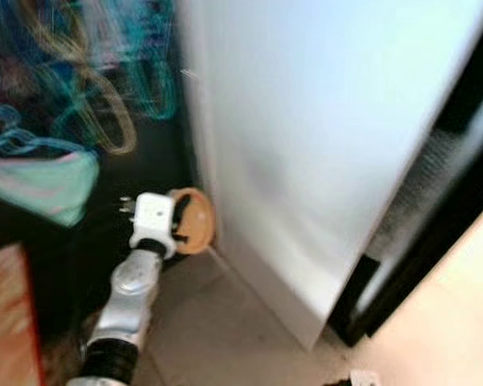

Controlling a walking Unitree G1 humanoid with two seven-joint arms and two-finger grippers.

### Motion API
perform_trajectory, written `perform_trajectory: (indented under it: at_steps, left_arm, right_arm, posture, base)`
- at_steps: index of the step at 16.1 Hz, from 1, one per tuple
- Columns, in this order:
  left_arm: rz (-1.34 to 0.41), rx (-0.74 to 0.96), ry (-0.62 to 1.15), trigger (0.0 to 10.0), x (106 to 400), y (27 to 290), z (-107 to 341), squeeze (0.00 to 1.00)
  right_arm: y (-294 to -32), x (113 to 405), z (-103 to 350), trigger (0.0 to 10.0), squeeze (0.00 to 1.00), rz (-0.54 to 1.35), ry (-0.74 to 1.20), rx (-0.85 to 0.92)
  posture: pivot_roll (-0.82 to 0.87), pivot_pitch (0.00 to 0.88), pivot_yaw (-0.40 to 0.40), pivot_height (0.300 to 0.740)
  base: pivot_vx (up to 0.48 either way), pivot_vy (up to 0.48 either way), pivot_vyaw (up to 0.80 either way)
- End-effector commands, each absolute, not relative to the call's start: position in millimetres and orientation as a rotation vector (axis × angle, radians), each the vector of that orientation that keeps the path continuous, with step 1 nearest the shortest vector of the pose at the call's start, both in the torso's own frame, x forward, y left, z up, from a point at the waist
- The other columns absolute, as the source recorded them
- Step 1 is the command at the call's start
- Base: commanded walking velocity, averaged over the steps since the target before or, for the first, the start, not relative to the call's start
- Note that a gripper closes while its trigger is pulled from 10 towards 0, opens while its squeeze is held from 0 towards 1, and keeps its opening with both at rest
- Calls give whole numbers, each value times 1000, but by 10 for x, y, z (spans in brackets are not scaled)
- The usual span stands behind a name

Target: Restocking fridge

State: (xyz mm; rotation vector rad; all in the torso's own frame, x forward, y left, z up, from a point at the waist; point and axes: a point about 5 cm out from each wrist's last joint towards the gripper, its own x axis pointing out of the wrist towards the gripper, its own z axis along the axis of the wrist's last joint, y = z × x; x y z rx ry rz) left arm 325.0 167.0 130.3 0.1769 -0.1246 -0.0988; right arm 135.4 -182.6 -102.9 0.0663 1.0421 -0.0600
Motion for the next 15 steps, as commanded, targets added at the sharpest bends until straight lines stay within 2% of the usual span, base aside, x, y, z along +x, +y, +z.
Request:
perform_trajectory:
  at_steps: [1,9,13,15]
  left_arm:
    - [-107,177,-123,10000,3251,1635,1274,0]
    - [-62,161,-55,10000,3254,1762,1085,0]
    - [79,-151,205,10000,3262,2014,617,0]
    - [153,-188,384,10000,3087,2174,268,0]
  right_arm:
    - [-1845,1327,-1038,10000,0,-76,1054,78]
    - [-1860,1338,-1032,10000,0,-78,1048,77]
    - [-1842,1354,-1028,10000,0,-82,1041,78]
    - [-1835,1359,-1025,10000,0,-96,1028,86]
  posture:
    - [33,0,62,740]
    - [54,0,56,740]
    - [47,0,59,740]
    - [42,1,62,740]
  base:
    - [0,0,-738]
    - [0,0,-738]
    - [0,0,-728]
    - [0,0,0]
